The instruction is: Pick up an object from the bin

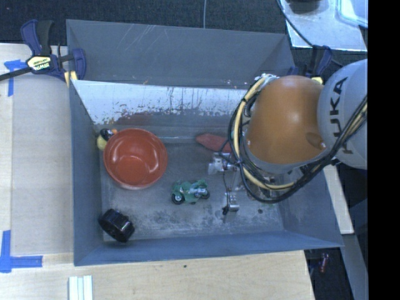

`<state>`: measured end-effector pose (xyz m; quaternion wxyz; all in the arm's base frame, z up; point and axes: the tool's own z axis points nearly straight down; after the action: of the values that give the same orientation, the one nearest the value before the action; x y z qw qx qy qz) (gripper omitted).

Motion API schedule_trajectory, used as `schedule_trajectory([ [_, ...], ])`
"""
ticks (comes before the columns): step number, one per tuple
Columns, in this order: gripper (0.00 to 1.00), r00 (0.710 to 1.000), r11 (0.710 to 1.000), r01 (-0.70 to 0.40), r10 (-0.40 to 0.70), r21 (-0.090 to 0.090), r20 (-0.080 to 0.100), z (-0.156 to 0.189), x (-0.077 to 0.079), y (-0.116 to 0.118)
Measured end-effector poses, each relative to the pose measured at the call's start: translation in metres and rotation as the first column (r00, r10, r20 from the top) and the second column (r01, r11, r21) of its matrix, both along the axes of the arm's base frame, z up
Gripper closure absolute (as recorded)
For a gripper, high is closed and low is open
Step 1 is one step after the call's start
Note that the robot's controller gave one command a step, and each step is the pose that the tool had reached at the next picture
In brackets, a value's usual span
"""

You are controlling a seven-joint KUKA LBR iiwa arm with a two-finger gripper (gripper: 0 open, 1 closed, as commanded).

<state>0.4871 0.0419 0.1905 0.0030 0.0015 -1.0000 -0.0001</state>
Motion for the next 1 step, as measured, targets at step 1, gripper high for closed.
schedule_trajectory([
  [1, 0.00, 1.000, 1.000, 0.002, -0.002, 0.000, 0.009, 0.0041, 0.0019, -0.0002],
])
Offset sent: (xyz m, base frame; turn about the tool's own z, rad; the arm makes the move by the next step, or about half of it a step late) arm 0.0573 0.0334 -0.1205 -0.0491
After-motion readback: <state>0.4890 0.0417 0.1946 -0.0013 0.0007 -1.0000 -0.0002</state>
